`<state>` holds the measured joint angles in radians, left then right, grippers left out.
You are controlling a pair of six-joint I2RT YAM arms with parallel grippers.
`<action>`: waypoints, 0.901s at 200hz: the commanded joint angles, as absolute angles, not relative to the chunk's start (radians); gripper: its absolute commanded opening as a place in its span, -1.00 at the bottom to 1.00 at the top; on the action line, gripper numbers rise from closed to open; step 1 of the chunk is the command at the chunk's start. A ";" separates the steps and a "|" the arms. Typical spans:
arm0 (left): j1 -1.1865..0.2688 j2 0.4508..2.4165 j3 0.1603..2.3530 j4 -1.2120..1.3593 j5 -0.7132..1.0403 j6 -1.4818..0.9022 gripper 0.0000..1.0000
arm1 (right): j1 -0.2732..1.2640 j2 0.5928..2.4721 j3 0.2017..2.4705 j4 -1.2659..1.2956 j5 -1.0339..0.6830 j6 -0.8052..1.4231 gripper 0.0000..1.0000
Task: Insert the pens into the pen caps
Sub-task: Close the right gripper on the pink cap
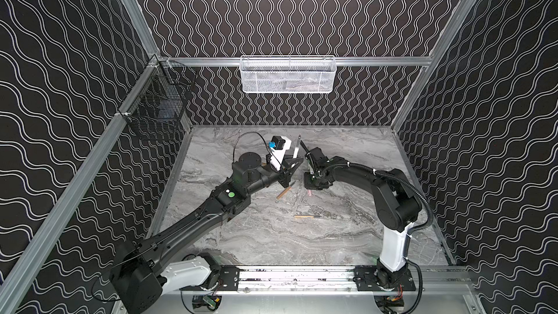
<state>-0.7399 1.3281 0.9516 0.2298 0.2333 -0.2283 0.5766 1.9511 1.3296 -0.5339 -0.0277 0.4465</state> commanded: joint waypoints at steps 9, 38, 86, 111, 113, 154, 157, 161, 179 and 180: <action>-0.740 1.337 0.964 0.255 0.249 -0.213 -1.00 | 0.580 1.959 1.339 -0.554 -0.003 0.428 -0.60; -0.741 1.338 0.969 0.245 0.248 -0.209 -1.00 | 0.582 1.961 1.325 -0.543 -0.017 0.426 -0.63; -0.740 1.354 0.983 0.225 0.257 -0.210 -1.00 | 0.592 1.980 1.315 -0.547 0.007 0.423 -0.67; -0.741 1.353 0.982 0.224 0.253 -0.205 -1.00 | 0.594 1.982 1.310 -0.541 0.023 0.418 -0.67; -0.740 1.352 0.983 0.224 0.254 -0.205 -1.00 | 0.594 1.983 1.310 -0.541 0.025 0.416 -0.66; -0.740 1.358 0.990 0.208 0.254 -0.199 -1.00 | 0.597 1.996 1.322 -0.539 0.026 0.407 -0.61; -0.742 1.357 0.988 0.209 0.253 -0.198 -1.00 | 0.598 1.997 1.323 -0.537 0.025 0.406 -0.60; -0.740 1.356 0.988 0.209 0.254 -0.199 -1.00 | 0.599 1.997 1.324 -0.537 0.024 0.404 -0.58; -0.741 1.357 0.989 0.206 0.252 -0.196 -1.00 | 0.601 2.002 1.324 -0.532 0.029 0.403 -0.56; -0.740 1.357 0.989 0.206 0.252 -0.196 -1.00 | 0.601 2.003 1.324 -0.532 0.028 0.403 -0.56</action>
